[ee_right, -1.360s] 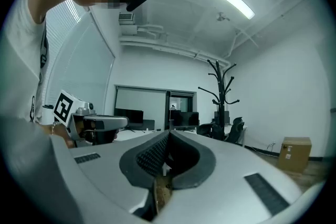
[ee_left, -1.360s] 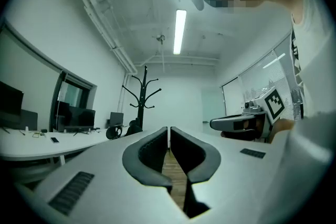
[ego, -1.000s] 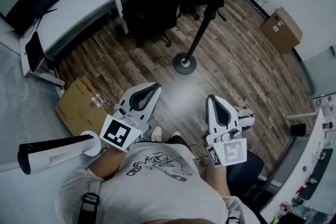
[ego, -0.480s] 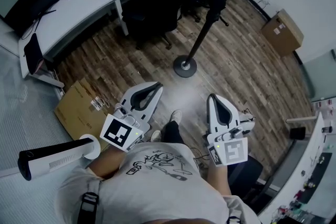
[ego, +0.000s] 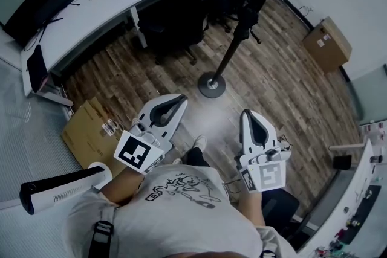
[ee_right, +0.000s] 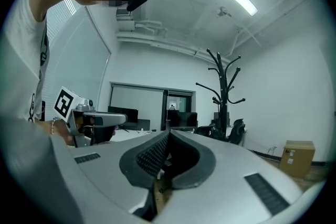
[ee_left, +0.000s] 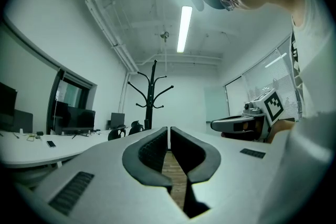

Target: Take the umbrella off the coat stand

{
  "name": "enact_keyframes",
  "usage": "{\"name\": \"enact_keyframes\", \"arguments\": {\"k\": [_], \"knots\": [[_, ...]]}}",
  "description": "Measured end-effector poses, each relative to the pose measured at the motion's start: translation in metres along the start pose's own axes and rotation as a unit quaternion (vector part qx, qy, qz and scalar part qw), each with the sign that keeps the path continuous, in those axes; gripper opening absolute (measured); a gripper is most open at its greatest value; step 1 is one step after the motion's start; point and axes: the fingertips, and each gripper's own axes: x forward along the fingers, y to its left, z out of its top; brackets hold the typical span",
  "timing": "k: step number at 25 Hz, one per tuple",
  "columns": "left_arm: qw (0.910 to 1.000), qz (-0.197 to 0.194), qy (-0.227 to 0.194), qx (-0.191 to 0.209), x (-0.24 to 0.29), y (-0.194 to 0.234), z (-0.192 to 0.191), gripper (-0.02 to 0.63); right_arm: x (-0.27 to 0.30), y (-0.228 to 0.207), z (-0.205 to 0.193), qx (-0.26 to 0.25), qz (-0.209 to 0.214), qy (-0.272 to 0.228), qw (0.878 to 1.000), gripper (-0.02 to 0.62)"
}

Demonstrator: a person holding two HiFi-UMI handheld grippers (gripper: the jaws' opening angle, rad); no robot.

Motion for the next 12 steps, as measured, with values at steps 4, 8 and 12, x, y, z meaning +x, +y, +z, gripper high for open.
{"name": "enact_keyframes", "arguments": {"k": [4, 8, 12], "knots": [[1.0, -0.002, 0.0, 0.0, 0.027, 0.004, 0.0, 0.034, 0.013, -0.025, 0.0, 0.002, -0.002, -0.003, 1.0, 0.009], [1.0, -0.008, 0.004, -0.003, 0.054, 0.006, -0.006, 0.034, 0.023, -0.049, -0.005, 0.006, -0.005, -0.004, 1.0, 0.009], [0.9999, -0.012, 0.008, -0.004, 0.081, 0.008, -0.007, 0.034, 0.033, -0.074, -0.006, 0.009, -0.01, -0.002, 1.0, 0.009]]}}
